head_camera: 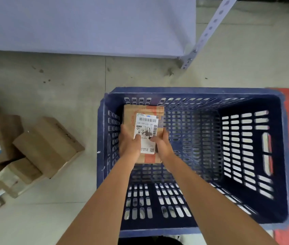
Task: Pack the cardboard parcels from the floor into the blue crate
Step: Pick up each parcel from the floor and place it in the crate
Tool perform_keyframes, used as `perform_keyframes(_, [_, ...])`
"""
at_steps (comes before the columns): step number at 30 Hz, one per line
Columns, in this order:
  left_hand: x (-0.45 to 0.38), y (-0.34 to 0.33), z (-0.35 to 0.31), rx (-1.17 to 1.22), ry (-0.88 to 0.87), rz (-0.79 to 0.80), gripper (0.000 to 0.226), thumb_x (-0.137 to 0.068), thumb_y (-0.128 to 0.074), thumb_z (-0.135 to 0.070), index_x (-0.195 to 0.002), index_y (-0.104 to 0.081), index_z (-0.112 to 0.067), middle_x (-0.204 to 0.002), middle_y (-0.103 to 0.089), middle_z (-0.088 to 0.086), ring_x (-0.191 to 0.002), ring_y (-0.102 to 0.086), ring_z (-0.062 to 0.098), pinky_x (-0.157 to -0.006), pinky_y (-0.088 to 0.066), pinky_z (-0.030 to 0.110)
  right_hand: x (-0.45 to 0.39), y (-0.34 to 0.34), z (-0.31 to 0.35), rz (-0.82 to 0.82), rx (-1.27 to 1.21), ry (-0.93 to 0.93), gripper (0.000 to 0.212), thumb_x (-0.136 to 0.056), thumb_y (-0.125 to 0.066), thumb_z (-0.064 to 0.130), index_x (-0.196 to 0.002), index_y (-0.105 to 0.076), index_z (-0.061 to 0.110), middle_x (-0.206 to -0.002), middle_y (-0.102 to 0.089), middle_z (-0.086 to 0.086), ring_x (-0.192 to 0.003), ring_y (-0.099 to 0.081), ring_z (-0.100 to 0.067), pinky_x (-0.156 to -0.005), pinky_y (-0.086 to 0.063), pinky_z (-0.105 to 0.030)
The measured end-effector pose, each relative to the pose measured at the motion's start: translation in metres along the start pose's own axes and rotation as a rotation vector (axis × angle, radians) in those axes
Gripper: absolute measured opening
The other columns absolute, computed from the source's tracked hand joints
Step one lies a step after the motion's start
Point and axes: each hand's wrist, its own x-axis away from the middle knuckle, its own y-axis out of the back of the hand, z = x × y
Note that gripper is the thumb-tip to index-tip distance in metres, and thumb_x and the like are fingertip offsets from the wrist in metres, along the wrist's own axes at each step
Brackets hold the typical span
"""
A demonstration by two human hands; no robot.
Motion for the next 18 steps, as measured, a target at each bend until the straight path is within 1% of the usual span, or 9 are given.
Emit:
perform_keyframes(4, [-0.017,0.003,0.004,-0.043,0.053,-0.020,0.065,-0.094,-0.042,-0.021,-0.147,-0.005,-0.027,-0.148,-0.031,0.013,-0.119,-0.050,0.036,-0.092,-0.050,0.051,-0.012,-0.015,-0.001,0.020,0.040,-0.002,0.089,-0.077,-0.058,0.016,-0.147,-0.007,0.034,-0.141,-0.045,-0.011,-0.124,-0.046,-0.035,-0.104,-0.039,-0.051])
perform_keyframes(6, [-0.016,0.002,0.004,-0.050,0.031,-0.033,0.066,-0.093,-0.044,-0.020,-0.147,-0.006,-0.023,-0.146,-0.034,0.015,-0.121,-0.049,0.036,-0.097,-0.047,0.049,-0.013,-0.019,0.000,0.008,0.059,-0.001,0.090,-0.076,-0.059,0.020,-0.146,-0.005,0.035,-0.141,-0.045,-0.010,-0.123,-0.047,-0.034,-0.104,-0.039,-0.050])
perform_keyframes(8, [-0.010,0.000,0.004,-0.090,0.004,-0.078,0.067,-0.094,-0.045,-0.018,-0.148,-0.006,-0.017,-0.148,-0.032,0.015,-0.128,-0.043,0.034,-0.103,-0.041,0.044,-0.015,-0.019,0.002,0.000,0.086,-0.004,0.092,-0.077,-0.061,0.025,-0.147,-0.002,0.035,-0.141,-0.045,-0.007,-0.123,-0.048,-0.032,-0.104,-0.040,-0.046])
perform_keyframes(9, [-0.007,-0.001,0.004,-0.106,-0.004,-0.115,0.065,-0.094,-0.045,-0.017,-0.148,-0.010,-0.014,-0.148,-0.033,0.014,-0.128,-0.043,0.033,-0.101,-0.041,0.043,-0.016,-0.018,0.003,-0.004,0.103,-0.007,0.092,-0.078,-0.061,0.025,-0.147,-0.001,0.035,-0.139,-0.047,-0.006,-0.121,-0.049,-0.031,-0.103,-0.040,-0.045])
perform_keyframes(11, [-0.001,-0.003,0.004,-0.091,0.000,-0.189,0.054,-0.093,-0.044,-0.015,-0.143,-0.023,-0.010,-0.142,-0.041,0.014,-0.121,-0.049,0.032,-0.094,-0.048,0.043,-0.017,-0.017,0.004,-0.013,0.116,-0.007,0.091,-0.079,-0.061,0.023,-0.147,-0.001,0.035,-0.137,-0.049,-0.008,-0.119,-0.051,-0.031,-0.102,-0.042,-0.047])
perform_keyframes(13, [0.005,-0.005,0.005,-0.081,0.004,-0.233,0.050,-0.092,-0.044,-0.013,-0.140,-0.029,-0.009,-0.141,-0.042,0.012,-0.122,-0.049,0.031,-0.094,-0.048,0.044,-0.017,-0.016,0.005,-0.014,0.120,-0.005,0.090,-0.081,-0.060,0.019,-0.147,-0.002,0.034,-0.134,-0.051,-0.010,-0.115,-0.053,-0.031,-0.101,-0.043,-0.048])
perform_keyframes(15, [0.010,-0.005,0.006,-0.086,0.000,-0.237,0.052,-0.090,-0.047,-0.013,-0.140,-0.032,-0.013,-0.141,-0.044,0.010,-0.124,-0.048,0.030,-0.097,-0.047,0.044,-0.015,-0.015,0.007,-0.013,0.088,-0.009,0.087,-0.082,-0.059,0.014,-0.148,-0.005,0.033,-0.132,-0.053,-0.012,-0.109,-0.057,-0.031,-0.096,-0.048,-0.044])
perform_keyframes(16, [0.011,-0.004,0.007,-0.068,0.005,-0.235,0.052,-0.089,-0.048,-0.014,-0.139,-0.035,-0.016,-0.138,-0.048,0.009,-0.121,-0.051,0.030,-0.094,-0.050,0.044,-0.013,-0.013,0.008,-0.011,0.064,-0.006,0.087,-0.082,-0.059,0.012,-0.148,-0.006,0.032,-0.134,-0.052,-0.012,-0.107,-0.058,-0.030,-0.092,-0.049,-0.042])
perform_keyframes(18, [0.017,0.001,0.005,0.015,0.014,-0.230,0.048,-0.087,-0.050,-0.012,-0.134,-0.043,-0.021,-0.128,-0.058,0.007,-0.111,-0.058,0.028,-0.087,-0.054,0.041,-0.005,-0.007,0.012,-0.019,0.065,0.018,0.087,-0.083,-0.059,0.008,-0.148,-0.007,0.032,-0.142,-0.044,-0.011,-0.114,-0.055,-0.031,-0.094,-0.048,-0.043])
